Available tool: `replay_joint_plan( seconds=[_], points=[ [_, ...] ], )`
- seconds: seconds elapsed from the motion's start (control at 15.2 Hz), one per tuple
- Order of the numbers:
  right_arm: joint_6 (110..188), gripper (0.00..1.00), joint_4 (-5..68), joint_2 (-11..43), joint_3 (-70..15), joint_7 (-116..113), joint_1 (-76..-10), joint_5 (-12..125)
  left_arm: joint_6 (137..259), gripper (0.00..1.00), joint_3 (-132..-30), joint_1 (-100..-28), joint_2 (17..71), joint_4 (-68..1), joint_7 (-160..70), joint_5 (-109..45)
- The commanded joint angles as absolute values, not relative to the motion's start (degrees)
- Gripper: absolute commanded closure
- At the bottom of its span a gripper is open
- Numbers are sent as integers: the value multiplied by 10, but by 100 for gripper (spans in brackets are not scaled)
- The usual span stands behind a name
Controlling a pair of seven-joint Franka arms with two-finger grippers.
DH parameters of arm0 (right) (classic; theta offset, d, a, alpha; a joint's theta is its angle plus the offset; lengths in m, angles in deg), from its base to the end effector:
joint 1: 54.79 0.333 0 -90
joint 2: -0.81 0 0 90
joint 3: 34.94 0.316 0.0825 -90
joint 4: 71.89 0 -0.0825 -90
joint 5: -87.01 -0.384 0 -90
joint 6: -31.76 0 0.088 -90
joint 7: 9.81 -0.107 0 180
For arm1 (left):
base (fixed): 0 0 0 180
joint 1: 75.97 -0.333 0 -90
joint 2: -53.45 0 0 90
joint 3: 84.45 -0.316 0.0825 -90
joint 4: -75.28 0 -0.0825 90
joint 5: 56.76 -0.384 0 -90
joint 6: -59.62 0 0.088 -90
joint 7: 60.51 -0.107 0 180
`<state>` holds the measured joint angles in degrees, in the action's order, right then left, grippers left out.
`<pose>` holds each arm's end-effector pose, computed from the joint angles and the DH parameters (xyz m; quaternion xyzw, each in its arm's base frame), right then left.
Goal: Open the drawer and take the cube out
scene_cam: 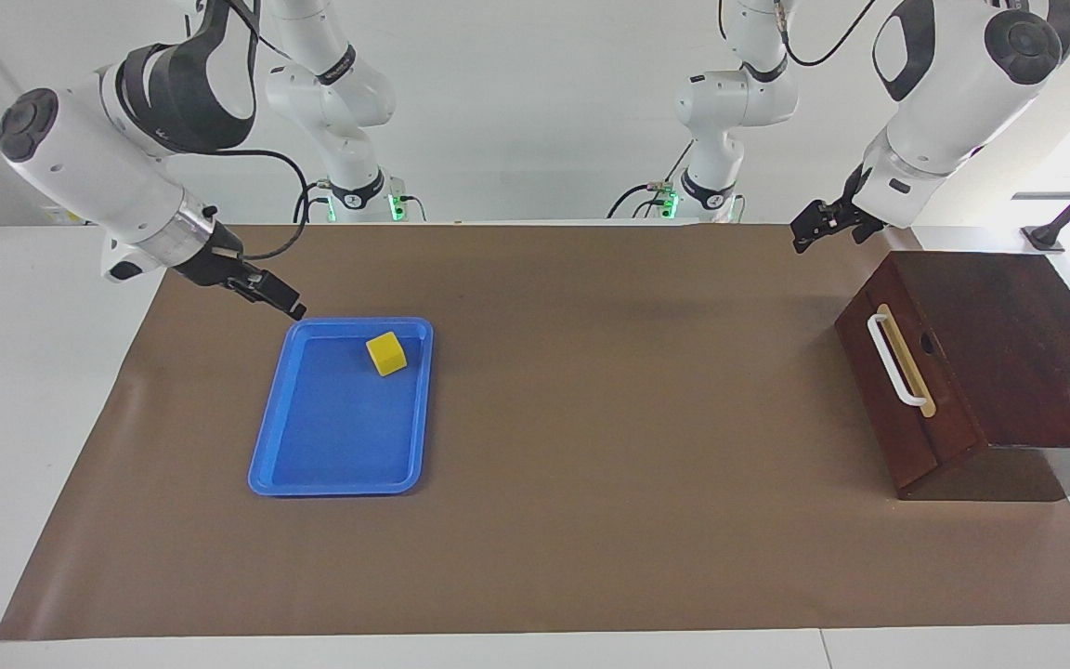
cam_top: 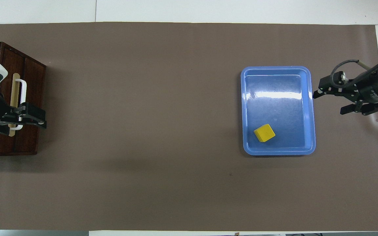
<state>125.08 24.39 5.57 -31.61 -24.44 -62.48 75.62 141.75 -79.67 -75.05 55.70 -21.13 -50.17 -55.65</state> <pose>0.5741 -0.0247 0.5328 -0.9769 0.1759 0.0757 0.0945 0.5199 -0.0550 0.5834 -0.9936 -0.0401 0.1050 0.0066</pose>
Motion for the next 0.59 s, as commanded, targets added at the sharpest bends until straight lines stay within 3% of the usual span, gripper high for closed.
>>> replay_joint_plan(
  seconds=[0.0,0.2,0.53],
  points=[
    [1251,0,239,33,-308,-85,-627,822,1446,0,-801,-740,573,-229,-529,-567],
    [1283,0,224,30,-308,16,-626,852,1482,0,-801,-740,570,-229,-566,-567],
    [1197,0,192,3,-309,17,-625,866,1491,0,-801,-740,569,-228,-574,-567]
  ],
)
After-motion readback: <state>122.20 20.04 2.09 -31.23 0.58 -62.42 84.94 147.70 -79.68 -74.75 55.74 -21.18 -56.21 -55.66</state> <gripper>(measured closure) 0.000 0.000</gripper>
